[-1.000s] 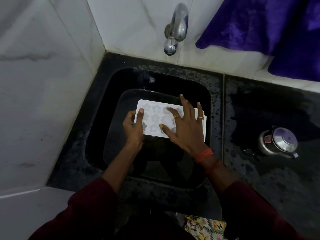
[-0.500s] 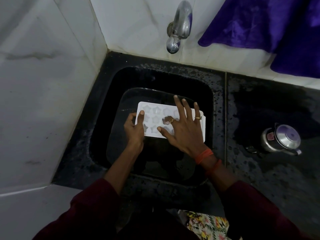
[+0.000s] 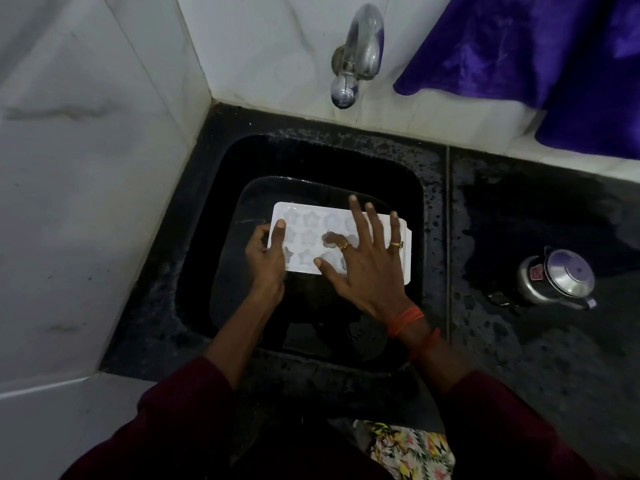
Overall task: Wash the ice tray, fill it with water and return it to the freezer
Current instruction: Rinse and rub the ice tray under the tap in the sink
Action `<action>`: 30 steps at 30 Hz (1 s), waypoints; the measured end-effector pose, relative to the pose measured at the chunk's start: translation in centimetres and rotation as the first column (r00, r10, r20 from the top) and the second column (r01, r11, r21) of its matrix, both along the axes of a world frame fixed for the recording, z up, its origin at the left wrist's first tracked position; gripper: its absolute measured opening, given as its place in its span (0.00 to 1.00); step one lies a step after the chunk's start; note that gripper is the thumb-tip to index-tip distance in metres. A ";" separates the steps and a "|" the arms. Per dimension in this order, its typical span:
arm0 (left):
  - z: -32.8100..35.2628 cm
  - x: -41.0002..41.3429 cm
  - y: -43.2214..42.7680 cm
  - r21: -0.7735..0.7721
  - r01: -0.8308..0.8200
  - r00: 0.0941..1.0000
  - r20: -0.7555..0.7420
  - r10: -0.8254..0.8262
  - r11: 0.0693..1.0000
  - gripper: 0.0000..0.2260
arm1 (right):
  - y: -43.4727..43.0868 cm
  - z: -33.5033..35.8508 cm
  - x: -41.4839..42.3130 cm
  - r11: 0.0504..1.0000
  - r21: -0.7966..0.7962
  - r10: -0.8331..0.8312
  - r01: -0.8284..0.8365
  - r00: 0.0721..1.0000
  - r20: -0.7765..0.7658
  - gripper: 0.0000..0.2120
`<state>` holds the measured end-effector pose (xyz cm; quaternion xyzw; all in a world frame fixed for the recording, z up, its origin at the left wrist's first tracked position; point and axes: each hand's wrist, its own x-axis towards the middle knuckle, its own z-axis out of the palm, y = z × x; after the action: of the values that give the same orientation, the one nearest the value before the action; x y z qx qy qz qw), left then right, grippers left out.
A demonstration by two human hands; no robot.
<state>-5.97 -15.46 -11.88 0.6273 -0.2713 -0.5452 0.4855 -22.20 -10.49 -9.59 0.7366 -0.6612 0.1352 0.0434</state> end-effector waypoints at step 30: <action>0.6 -0.9 -0.1 -0.023 0.014 1.000 -0.008 -0.014 1.000 0.09 | -1.0 0.1 -1.5 0.992 -0.130 -0.011 0.000 0.996 -0.089 0.11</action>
<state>-6.86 -15.59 -11.30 0.6175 -0.2801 -0.5480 0.4899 -23.69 -11.52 -9.52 0.7358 -0.6504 0.1444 0.1211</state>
